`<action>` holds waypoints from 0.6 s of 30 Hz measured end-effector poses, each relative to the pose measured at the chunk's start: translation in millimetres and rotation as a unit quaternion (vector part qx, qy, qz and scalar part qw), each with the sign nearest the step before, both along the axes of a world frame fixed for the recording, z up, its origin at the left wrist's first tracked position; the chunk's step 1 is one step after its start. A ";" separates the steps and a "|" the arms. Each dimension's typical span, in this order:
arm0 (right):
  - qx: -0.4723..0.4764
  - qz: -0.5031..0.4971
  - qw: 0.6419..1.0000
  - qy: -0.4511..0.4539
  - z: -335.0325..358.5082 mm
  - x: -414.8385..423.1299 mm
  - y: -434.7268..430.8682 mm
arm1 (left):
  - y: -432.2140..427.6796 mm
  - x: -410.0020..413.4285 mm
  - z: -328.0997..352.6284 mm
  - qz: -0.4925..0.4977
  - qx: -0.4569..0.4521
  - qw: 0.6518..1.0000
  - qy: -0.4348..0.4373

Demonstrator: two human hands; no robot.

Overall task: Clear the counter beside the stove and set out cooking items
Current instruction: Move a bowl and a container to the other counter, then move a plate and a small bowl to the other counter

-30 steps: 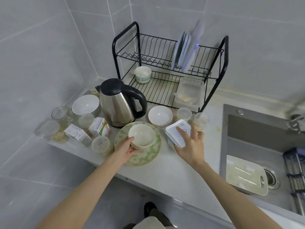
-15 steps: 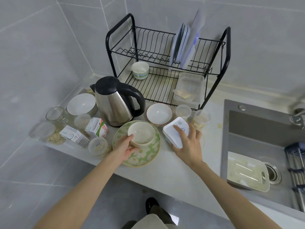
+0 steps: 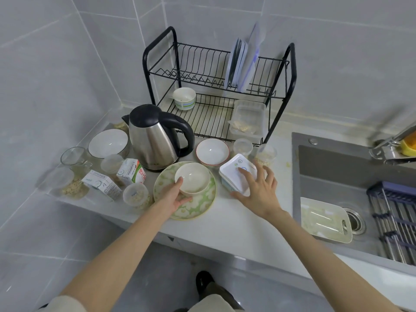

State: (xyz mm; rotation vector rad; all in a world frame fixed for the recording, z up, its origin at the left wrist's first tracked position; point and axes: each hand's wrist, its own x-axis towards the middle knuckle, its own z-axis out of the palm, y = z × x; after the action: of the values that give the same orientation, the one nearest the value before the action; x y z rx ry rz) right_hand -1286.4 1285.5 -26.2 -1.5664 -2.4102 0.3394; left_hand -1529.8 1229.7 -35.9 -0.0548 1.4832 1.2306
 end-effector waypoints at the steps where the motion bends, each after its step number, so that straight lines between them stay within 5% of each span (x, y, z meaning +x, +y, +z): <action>1: 0.005 -0.006 1.000 0.008 5.8 1.2 -3.0 | -1.1 -0.6 2.3 0.004 0.000 1.000 -0.011; 11: 0.033 -0.096 0.986 0.129 70.3 12.5 -70.5 | -46.3 -17.0 40.4 -0.110 0.053 0.992 0.026; 18: -0.008 -0.198 0.932 0.303 102.6 35.1 -145.2 | -82.8 10.5 95.9 -0.263 0.137 0.952 0.071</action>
State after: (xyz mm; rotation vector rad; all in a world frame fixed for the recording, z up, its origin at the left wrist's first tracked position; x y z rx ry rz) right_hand -1251.3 1140.3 76.4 -1.6066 -1.5948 0.6443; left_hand -1519.3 1146.9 60.0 0.5911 1.3155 0.9969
